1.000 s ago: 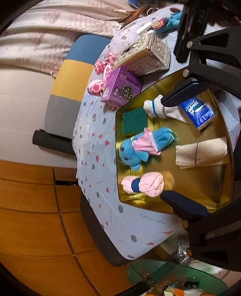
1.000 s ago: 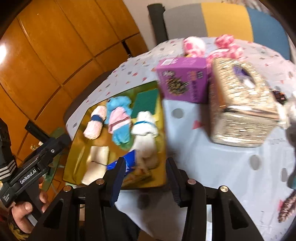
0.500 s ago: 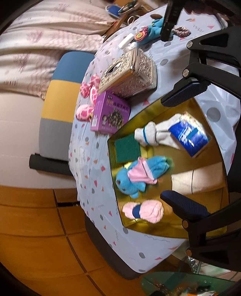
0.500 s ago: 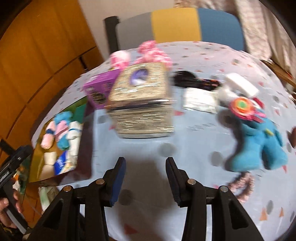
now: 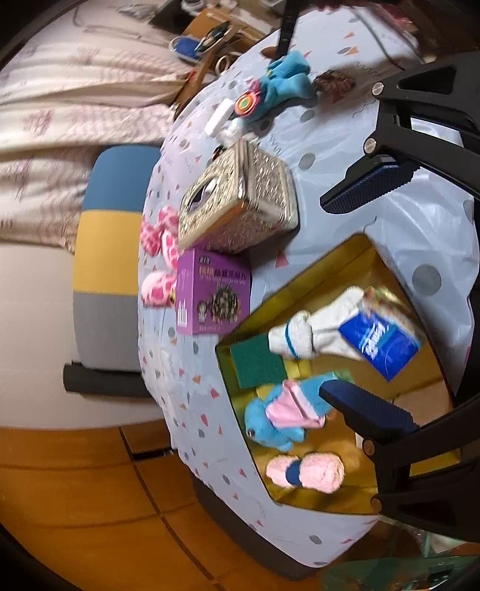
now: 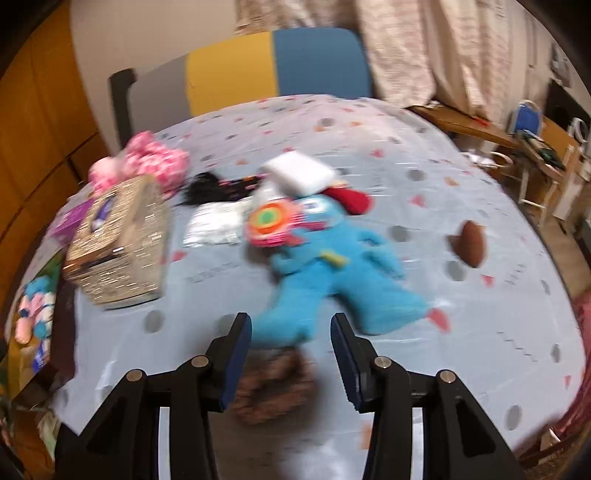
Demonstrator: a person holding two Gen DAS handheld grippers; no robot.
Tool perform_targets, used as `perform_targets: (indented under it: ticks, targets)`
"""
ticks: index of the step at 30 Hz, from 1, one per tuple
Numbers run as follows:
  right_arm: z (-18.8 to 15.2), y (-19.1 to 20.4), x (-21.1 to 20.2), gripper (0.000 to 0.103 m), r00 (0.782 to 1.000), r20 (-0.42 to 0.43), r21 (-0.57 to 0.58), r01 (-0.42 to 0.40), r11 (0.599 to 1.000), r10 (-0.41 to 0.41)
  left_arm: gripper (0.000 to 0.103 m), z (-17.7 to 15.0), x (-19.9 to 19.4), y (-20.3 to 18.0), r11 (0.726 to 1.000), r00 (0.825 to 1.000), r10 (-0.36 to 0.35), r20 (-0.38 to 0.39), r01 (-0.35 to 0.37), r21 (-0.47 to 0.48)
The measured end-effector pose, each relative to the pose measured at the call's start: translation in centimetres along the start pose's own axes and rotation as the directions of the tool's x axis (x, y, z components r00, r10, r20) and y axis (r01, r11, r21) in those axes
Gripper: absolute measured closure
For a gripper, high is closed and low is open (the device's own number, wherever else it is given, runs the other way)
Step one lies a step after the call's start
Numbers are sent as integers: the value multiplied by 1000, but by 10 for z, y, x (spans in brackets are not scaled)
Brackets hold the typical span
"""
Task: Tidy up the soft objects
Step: 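Reach the left gripper to the blue lollipop plush monster and grasp it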
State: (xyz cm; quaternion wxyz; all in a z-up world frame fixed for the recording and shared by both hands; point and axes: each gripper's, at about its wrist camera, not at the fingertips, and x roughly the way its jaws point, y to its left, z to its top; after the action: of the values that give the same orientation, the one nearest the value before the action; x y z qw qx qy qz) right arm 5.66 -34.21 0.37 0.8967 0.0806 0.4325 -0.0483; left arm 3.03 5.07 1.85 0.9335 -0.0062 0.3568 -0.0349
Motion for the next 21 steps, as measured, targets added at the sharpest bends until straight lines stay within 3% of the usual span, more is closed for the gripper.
perform_targets:
  ticks: [5,10,14,21]
  targets:
    - [4,-47,-2,58,993,32,76,108,991,-110,11,-1,7,-22,997,999,-30,-26,32,65]
    - [2,-98,2,58,975,55,221,201,954,-217,11,-3,12,-46,989,995,-79,-52,85,122]
    - [0,-124,5,58,979,36,339,177,924,-201,11,-3,18,-60,982,990,-114,-82,125,144]
    - [-5,-139,5,58,984,19,412,154,898,-178,11,2,24,-93,952,973,-203,-113,223,210]
